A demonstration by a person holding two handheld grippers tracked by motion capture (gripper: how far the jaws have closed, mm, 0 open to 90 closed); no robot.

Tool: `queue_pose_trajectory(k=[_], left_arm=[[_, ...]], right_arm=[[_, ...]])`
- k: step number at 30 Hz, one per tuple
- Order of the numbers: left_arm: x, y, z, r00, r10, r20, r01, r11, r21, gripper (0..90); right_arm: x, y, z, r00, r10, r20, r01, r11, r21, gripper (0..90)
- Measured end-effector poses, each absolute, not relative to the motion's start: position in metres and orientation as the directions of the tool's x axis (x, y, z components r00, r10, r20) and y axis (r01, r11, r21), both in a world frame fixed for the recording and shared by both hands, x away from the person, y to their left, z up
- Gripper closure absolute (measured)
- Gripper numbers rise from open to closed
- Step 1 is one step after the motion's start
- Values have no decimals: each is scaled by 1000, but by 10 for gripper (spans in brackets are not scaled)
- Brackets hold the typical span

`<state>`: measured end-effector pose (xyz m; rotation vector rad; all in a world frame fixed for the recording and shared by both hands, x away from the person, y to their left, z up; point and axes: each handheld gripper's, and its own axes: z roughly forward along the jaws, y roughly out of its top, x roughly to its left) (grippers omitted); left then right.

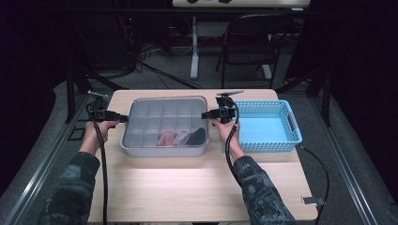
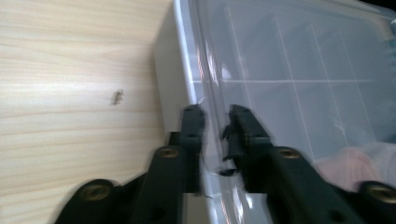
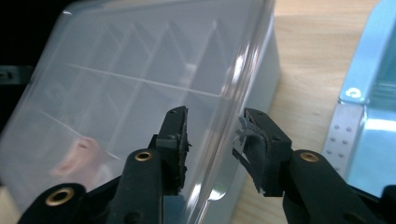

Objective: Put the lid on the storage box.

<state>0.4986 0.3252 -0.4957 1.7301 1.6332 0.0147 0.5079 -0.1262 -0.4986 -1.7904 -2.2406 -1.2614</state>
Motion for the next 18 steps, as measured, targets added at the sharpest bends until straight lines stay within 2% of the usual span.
queue_pose_trajectory(k=[4, 6, 9, 11, 18], left_arm=[[498, 324, -496, 194, 861, -469, 856, 86, 511, 753], [498, 322, -496, 200, 868, -455, 865, 62, 499, 694], [495, 320, -500, 212, 866, -452, 856, 59, 514, 652], [492, 319, -502, 215, 861, -460, 850, 67, 522, 627], [484, 319, -501, 237, 872, -429, 839, 38, 542, 639]], right_arm=[[506, -124, -503, -344, 828, 443, 818, 32, 575, 584], [505, -122, -501, -351, 842, 409, 809, 52, 586, 585], [501, -117, -498, -367, 859, 357, 798, 94, 596, 580], [499, -116, -499, -373, 856, 359, 793, 92, 602, 579], [498, -114, -499, -374, 861, 344, 785, 95, 613, 574]])
